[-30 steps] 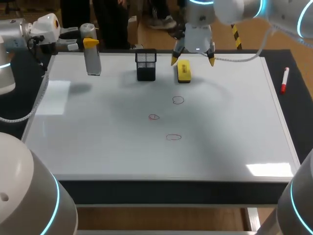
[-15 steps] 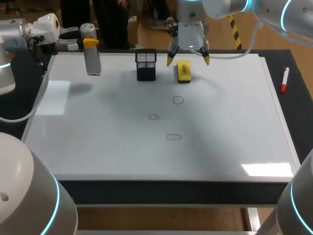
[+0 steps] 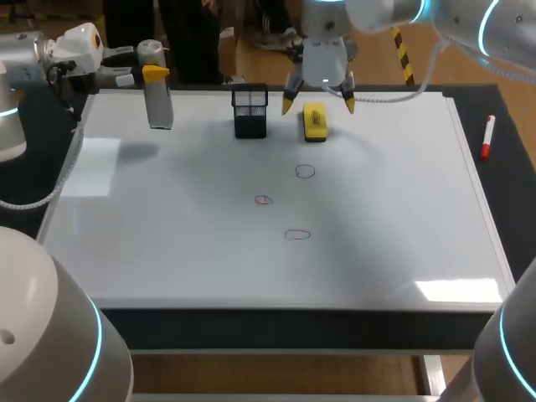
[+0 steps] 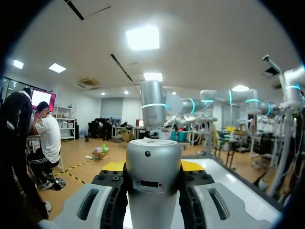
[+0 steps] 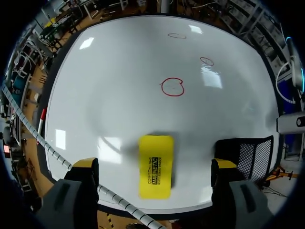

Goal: Pick up the inspection probe, press it on each red-marked spot on the whiteboard one by one, put down the probe, pick up the eraser, and wipe off all the red marks.

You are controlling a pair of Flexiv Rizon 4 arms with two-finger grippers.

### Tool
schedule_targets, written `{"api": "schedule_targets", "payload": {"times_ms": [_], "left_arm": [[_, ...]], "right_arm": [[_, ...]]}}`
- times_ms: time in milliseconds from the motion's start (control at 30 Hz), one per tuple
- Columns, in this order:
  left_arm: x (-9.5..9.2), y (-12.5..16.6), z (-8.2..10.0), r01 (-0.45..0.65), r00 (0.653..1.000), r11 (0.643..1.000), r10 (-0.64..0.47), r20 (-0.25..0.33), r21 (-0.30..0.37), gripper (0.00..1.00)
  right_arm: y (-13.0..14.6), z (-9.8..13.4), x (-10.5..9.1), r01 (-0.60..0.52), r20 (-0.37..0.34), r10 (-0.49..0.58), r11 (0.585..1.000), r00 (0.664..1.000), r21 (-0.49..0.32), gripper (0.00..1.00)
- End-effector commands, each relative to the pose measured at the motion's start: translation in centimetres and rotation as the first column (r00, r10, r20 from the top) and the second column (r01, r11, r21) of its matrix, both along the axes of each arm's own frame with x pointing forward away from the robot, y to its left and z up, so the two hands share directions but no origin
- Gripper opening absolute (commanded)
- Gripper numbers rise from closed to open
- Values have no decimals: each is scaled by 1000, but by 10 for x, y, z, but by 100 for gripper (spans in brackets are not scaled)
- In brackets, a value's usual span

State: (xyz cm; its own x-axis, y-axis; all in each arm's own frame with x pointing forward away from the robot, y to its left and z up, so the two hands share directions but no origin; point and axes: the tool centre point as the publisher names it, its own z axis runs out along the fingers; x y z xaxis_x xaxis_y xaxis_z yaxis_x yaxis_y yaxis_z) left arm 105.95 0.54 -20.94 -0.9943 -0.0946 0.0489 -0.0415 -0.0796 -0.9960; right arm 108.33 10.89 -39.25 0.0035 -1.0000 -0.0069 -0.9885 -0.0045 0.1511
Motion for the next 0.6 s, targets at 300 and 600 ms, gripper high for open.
{"api": "schedule_targets", "payload": {"times_ms": [300, 600], "left_arm": [[0, 0, 1, 0, 1000, 1000, 0, 0, 1, 0], [0, 0, 1, 0, 1000, 1000, 0, 0, 1, 0]], "right_arm": [[-1, -24, 5, -24, -37, 23, 1000, 999, -2, 100], [-2, -26, 10, -19, -46, 19, 1000, 999, -3, 100]]}}
